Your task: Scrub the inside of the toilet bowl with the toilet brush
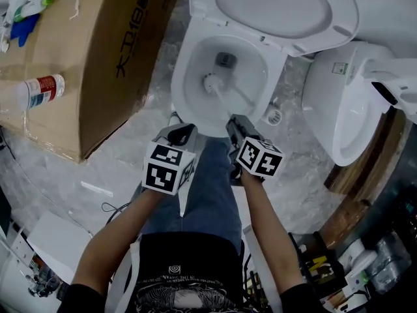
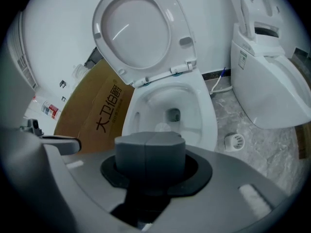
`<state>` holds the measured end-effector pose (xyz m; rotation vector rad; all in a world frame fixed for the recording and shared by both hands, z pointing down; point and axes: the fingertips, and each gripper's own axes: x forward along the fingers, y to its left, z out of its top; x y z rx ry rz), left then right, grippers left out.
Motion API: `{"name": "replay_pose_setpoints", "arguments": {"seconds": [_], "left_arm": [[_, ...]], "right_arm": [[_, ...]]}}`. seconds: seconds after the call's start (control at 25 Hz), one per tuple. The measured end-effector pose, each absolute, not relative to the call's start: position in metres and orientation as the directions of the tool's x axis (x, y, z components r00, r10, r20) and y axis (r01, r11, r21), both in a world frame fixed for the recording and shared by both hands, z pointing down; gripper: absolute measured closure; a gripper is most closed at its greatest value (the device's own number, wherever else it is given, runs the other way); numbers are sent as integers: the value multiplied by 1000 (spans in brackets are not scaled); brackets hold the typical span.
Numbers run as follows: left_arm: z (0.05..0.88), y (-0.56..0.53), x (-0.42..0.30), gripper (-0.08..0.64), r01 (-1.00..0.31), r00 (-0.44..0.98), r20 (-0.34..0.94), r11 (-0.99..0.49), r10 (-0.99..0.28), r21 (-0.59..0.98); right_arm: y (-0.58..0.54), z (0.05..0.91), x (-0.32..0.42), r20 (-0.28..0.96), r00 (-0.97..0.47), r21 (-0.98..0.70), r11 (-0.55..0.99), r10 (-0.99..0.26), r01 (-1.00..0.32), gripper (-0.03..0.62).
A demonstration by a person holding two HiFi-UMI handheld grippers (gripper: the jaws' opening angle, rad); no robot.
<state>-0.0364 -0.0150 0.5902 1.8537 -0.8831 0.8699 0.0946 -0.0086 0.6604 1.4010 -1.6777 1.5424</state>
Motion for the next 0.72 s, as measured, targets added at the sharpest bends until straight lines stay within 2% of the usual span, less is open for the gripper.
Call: {"name": "replay_pose_setpoints", "arguments": {"seconds": [0.4,0.72], "left_arm": [[595,-21,-49,566,-868,473,846,-294,-247,400],[594,-24,-53,566,-868,472,846,-297,-247,398]], "right_arm": [[-70,666,98,846,-379,-430,-59,-375,-901,442],[-96,663,128,851,-312,-386,-99,-423,-917,441]]}}
